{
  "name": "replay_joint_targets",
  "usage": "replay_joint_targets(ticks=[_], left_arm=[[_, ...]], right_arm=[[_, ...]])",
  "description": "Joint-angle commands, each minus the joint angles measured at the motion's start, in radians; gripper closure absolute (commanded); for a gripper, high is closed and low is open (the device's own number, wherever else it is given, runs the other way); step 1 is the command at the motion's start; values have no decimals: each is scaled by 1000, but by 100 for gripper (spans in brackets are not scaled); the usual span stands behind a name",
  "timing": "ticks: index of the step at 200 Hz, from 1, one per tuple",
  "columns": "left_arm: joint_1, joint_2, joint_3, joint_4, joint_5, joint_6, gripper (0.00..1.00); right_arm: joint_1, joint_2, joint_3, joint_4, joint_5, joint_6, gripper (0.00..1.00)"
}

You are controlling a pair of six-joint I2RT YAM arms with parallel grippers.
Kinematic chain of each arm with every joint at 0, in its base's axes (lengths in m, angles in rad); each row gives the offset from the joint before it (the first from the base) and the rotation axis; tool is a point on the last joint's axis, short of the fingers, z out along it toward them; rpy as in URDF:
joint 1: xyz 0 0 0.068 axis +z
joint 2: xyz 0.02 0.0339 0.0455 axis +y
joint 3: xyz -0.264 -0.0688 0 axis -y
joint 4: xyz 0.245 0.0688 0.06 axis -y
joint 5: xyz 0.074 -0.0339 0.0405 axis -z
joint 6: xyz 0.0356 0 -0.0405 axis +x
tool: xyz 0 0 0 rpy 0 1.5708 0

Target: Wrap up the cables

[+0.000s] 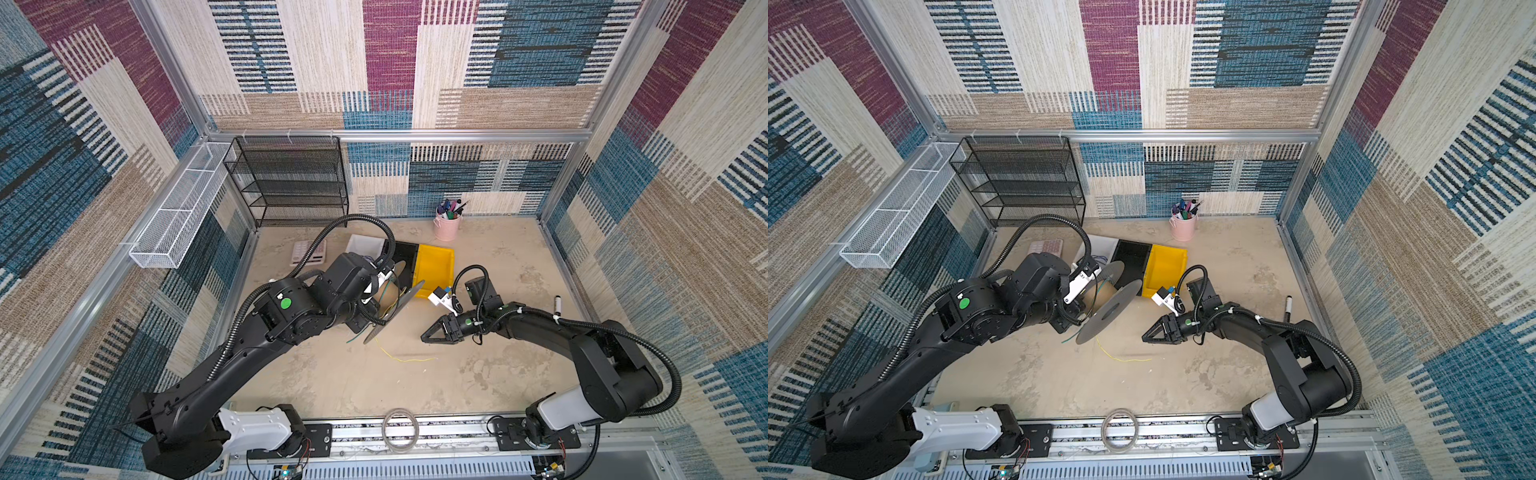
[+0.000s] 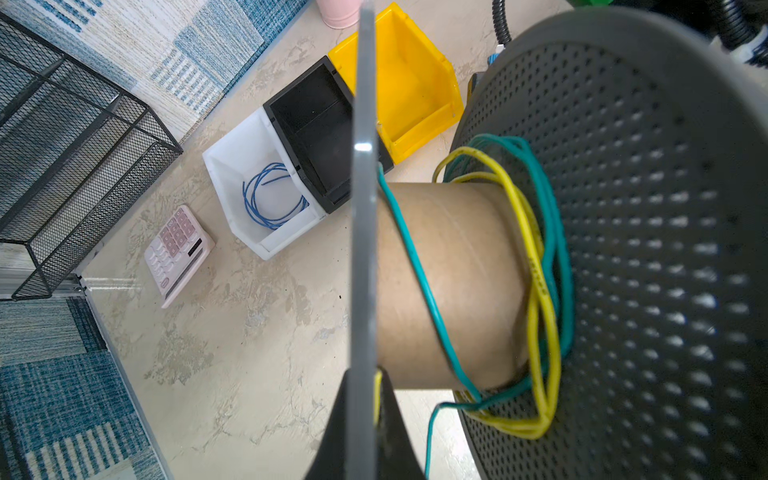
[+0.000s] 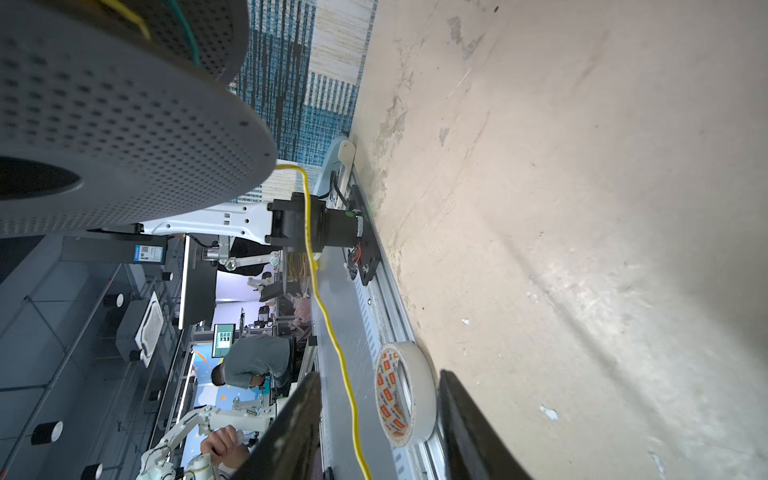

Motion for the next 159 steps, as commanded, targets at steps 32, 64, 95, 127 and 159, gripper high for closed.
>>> replay_joint_targets(ticks=[32, 64, 95, 127, 159], left_arm=[[-1, -3, -14, 67, -38, -1, 100], [-1, 4, -11, 67, -35, -1, 100], [-2, 8, -7, 67, -34, 0, 100], [-1, 7, -7, 66, -32, -1, 100], [-1, 10, -11, 67, -36, 0, 100]], right_arm=[[12, -41, 19, -170, 16, -80, 56], [32, -55, 14, -217, 121, -97, 55], [46, -48, 14, -218, 106, -105, 54], [64, -50, 33, -242, 156, -117, 55], [66, -38, 32, -234, 114, -116, 63]])
